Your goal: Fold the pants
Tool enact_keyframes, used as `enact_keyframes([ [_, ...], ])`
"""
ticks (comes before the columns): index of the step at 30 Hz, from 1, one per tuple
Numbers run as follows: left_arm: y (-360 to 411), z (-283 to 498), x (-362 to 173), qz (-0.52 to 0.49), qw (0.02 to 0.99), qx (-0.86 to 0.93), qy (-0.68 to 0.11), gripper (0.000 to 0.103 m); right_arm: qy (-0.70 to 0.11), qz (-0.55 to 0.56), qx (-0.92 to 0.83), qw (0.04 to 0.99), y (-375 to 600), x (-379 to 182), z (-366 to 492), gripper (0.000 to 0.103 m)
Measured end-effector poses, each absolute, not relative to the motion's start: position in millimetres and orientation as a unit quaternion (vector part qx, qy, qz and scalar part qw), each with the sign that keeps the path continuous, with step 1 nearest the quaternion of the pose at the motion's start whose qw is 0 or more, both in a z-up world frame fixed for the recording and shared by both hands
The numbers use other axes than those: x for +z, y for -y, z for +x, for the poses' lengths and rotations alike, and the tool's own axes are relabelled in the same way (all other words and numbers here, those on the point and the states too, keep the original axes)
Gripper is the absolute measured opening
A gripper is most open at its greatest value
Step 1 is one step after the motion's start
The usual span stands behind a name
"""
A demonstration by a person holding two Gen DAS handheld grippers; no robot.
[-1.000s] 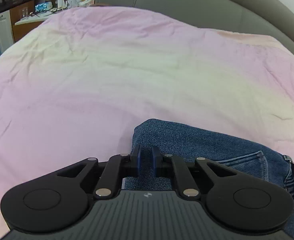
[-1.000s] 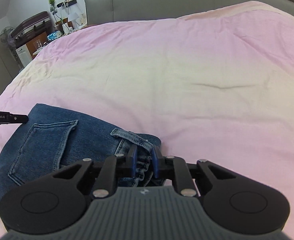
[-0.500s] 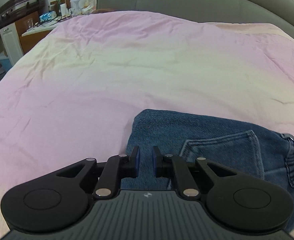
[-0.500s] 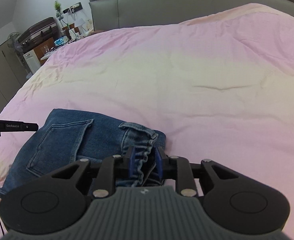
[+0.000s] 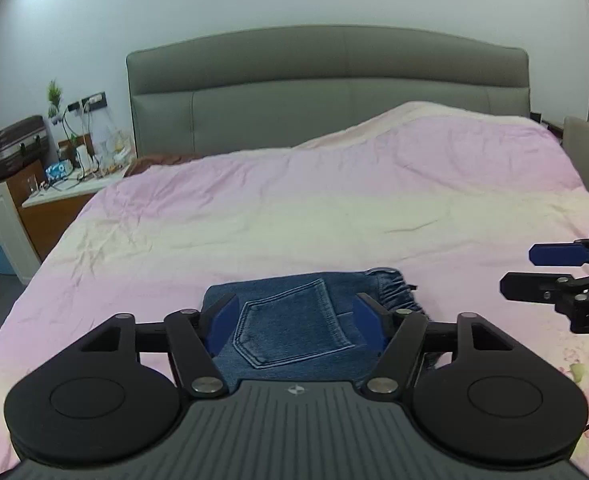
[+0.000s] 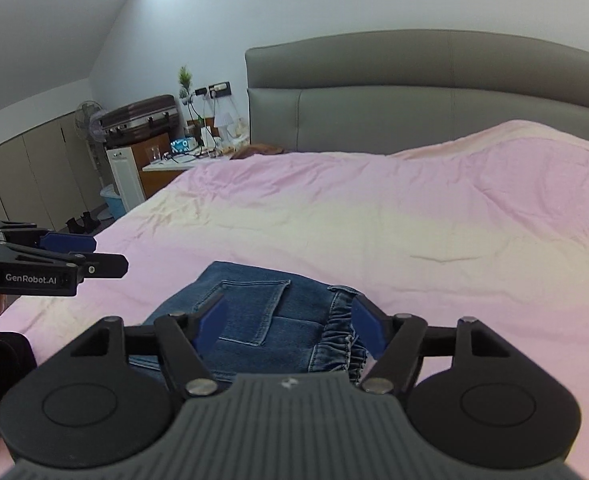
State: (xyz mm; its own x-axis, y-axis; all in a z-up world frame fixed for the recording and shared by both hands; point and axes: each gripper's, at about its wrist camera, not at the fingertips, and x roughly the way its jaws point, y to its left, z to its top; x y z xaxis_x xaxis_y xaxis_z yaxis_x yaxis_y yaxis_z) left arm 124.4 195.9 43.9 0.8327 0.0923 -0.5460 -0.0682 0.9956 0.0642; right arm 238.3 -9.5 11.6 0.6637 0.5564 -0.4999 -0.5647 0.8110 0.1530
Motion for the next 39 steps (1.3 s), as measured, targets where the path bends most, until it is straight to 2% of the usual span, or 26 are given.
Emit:
enact_keyframes([
  [7,-141,57,46,0.065,0.968,0.070,-0.231,0.092,-0.216,-0.013,0.306,0.927,39,32,142,0.075],
  [10,-124,38,39,0.070,0.970,0.075,-0.222,0.093,-0.194,-0.014,0.298,0.935,49,30,106,0.082],
  [14,-115,18,28,0.041,0.969,0.094,-0.225,0.093,-0.184,-0.031,0.296,0.937,56,22,74,0.083],
  [18,-115,4,9,0.018,0.966,0.134,-0.222,0.093,-0.194,-0.036,0.292,0.936,64,11,61,0.084],
  [25,-123,2,-18,-0.023,0.950,0.149,-0.275,0.093,-0.218,-0.045,0.279,0.934,74,-19,50,0.086],
  [39,-99,-4,-40,-0.013,0.938,0.142,-0.315,0.093,-0.255,-0.038,0.273,0.927,75,-39,60,0.086],
])
